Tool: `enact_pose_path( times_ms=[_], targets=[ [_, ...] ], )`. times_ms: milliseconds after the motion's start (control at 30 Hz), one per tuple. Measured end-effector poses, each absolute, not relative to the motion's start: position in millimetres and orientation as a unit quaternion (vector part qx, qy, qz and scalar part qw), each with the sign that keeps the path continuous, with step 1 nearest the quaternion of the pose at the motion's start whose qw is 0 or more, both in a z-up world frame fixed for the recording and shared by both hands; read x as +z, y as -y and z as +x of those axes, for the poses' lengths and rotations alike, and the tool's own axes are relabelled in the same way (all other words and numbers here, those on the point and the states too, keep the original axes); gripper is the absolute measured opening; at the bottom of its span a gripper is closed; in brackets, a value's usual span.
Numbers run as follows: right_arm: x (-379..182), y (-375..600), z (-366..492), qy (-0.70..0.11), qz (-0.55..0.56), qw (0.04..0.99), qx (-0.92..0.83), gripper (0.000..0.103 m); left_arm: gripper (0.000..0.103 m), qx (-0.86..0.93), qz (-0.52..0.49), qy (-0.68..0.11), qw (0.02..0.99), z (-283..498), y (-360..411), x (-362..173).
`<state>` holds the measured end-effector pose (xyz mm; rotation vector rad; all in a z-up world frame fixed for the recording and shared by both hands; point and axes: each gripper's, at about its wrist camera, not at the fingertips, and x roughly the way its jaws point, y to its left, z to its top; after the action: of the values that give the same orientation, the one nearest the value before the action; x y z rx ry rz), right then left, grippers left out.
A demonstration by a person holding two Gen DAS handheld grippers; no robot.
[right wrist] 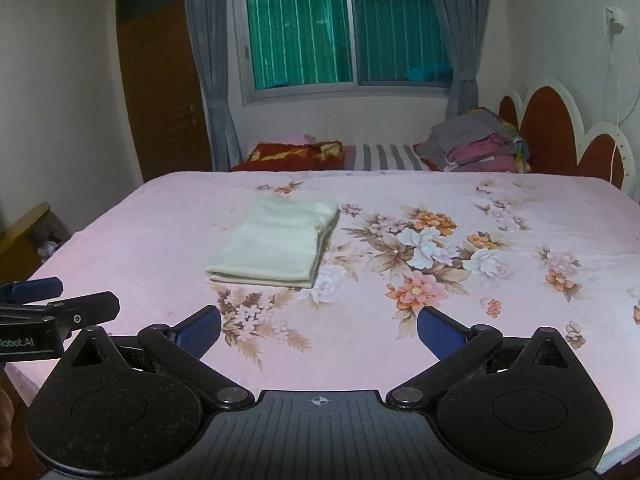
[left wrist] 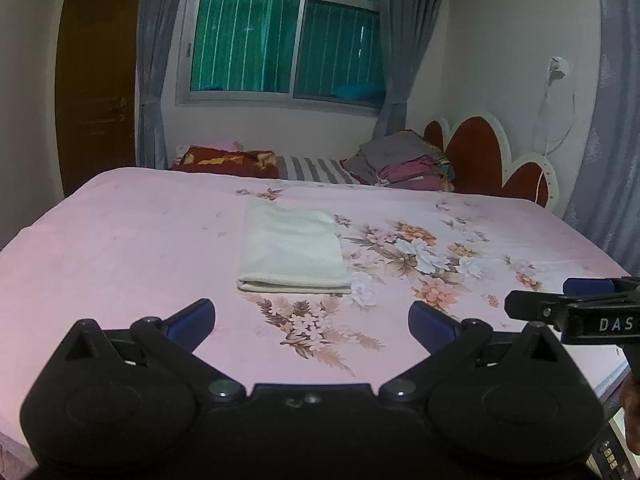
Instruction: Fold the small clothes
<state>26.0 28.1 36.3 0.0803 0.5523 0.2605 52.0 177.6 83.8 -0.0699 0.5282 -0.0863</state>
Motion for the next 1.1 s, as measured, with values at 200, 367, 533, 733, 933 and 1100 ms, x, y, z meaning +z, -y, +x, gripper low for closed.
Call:
enact_pose_path(
  times_ms=[200,367,533,733,933,1100],
  targets=[
    [39.5,-28.6,20.8,-0.268,0.035,0.954,0.127,0.103,0.103,-0.044,-0.035,-0.260,0.964,48.4,-177.9,83.8],
    [39.7,-28.6,20.7,-0.267,0.036,0.954,0.127,0.103,0.103,-0.043,-0.035,-0.260,0.964,46.9,-177.4,83.4],
    [41.1,-27.7,19.4,-0.267,0.034,0.955,0.126,0.103,0.103,-0.043,-0.034,-0.260,0.964,46.8,-177.0,83.5],
    [42.3,-26.2,21.8,-0.270,0.036,0.954,0.123,0.103,0.103,-0.043,-0.033,-0.262,0.964,46.7,-176.7,83.1],
    [42.0,-25.9,20.9,-0.270,0.036,0.954,0.123,0.103,0.103,-0.046,-0.030,-0.261,0.964,44.7,-178.4,82.3],
    [42.8,-24.4,21.3,-0.269,0.037,0.955,0.122,0.103,0.103,-0.048,-0.025,-0.258,0.965,44.6,-181.4,83.7]
  ],
)
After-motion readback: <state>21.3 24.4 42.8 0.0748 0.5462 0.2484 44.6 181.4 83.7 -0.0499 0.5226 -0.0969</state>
